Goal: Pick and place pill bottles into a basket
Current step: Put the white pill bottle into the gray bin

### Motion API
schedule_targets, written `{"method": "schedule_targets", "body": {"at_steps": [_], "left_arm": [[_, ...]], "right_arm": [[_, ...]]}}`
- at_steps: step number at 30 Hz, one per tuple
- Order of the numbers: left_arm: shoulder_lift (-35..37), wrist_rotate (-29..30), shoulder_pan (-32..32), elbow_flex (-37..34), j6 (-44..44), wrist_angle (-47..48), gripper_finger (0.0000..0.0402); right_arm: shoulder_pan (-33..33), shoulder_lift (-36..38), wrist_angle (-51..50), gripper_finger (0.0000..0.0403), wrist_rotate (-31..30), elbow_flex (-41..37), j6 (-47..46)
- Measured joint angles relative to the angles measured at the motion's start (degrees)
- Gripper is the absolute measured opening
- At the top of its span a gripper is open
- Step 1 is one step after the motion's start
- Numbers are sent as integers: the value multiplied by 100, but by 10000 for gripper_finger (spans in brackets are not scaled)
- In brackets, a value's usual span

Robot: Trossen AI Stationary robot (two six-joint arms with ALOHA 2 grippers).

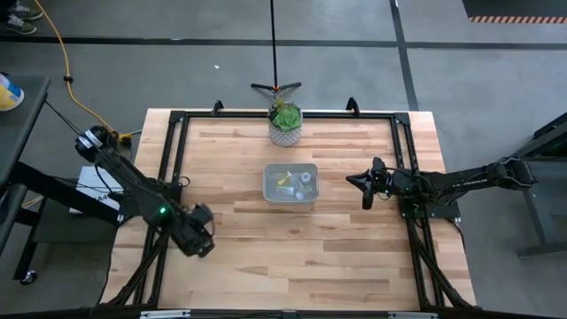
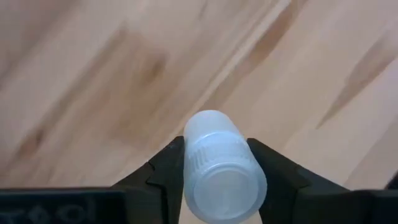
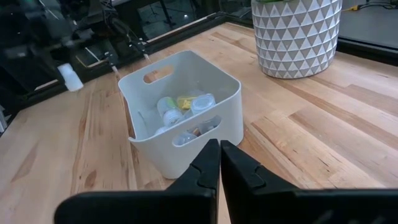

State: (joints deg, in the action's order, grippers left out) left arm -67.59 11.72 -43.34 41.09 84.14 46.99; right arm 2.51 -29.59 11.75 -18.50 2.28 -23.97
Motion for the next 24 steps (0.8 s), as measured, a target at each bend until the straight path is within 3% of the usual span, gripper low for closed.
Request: {"method": "schedule_targets", "body": {"at_steps": [4,8,12,17,24], "left_arm": [[0,671,815,570,-1013,-44,210],[-85,802,1820,1203,-2607,-111,207],[-332,657,2842,1774,-3585,-120,182],[-759,202,3866,2189,-4551,-115,186],[-1482,-540,4650,2281,-5208,-1107,207]], "right_arm": [[0,0,0,5,-1,-1,-4],[0,0,0,1,0,-2,-2],[-1,-2,0,4,1,-2,-14],[-1,0,0,1,-1,-2,-54],[-1,-2,0,2,-101,-2,-24]]}}
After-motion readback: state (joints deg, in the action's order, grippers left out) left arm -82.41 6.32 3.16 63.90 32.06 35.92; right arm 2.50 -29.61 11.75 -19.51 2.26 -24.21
